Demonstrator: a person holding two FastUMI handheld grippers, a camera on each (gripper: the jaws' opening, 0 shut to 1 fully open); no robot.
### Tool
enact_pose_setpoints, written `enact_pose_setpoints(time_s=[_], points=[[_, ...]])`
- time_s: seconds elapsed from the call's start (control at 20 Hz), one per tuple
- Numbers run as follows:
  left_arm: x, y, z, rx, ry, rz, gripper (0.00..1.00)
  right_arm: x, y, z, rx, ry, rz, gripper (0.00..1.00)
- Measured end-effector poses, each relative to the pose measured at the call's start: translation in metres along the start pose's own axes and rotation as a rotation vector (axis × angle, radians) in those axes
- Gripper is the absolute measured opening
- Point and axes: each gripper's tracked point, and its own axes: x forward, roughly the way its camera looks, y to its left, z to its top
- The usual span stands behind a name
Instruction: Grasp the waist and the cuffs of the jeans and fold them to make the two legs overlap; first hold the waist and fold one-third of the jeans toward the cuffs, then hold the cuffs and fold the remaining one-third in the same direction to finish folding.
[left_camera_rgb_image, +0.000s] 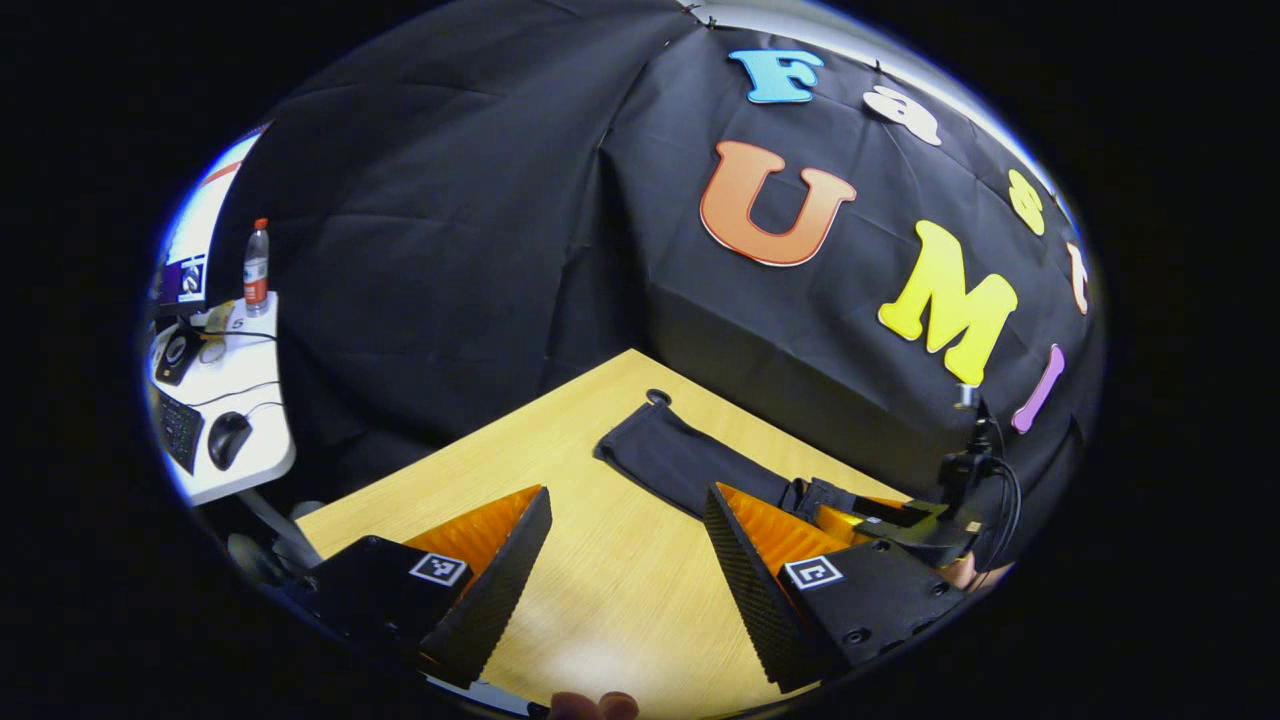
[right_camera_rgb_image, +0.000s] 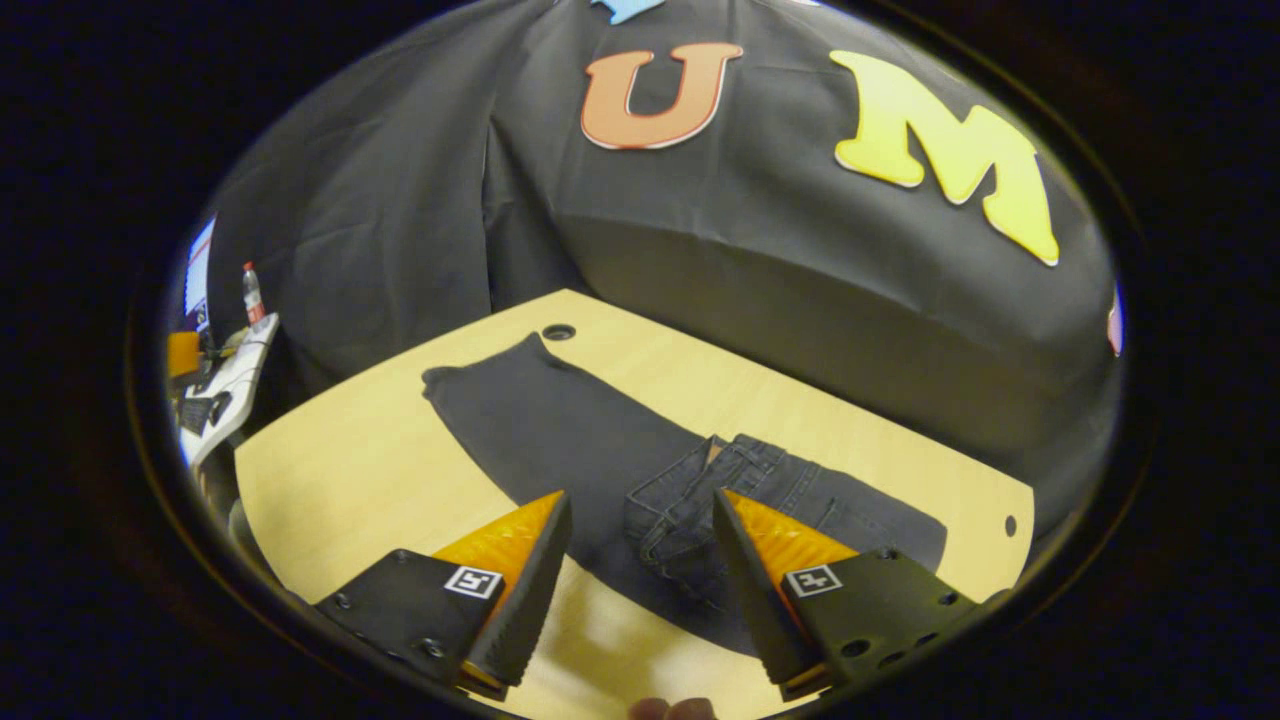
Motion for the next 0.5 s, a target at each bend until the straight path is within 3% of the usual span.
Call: enact_pose_setpoints(time_s=[0.2,0.35,0.4,0.5], points=[[0.045,-0.004,-0.010,-0.147,0.061,-0.073,0.99,-0.076,-0.019,0.027,-0.016,-0.080,-0.011,0.90],[0.087,-0.006,-0.016,-0.366,0.118,-0.146,0.99,-0.125,-0.040,0.032,-0.023,-0.102,-0.047,0.97],[0.102,-0.010,-0.017,-0.448,0.136,-0.168,0.99,-0.137,-0.048,0.032,-0.022,-0.107,-0.061,0.94],[0.134,-0.003,-0.026,-0.577,0.171,-0.170,0.99,-0.156,-0.063,0.026,-0.002,-0.101,-0.092,0.96]])
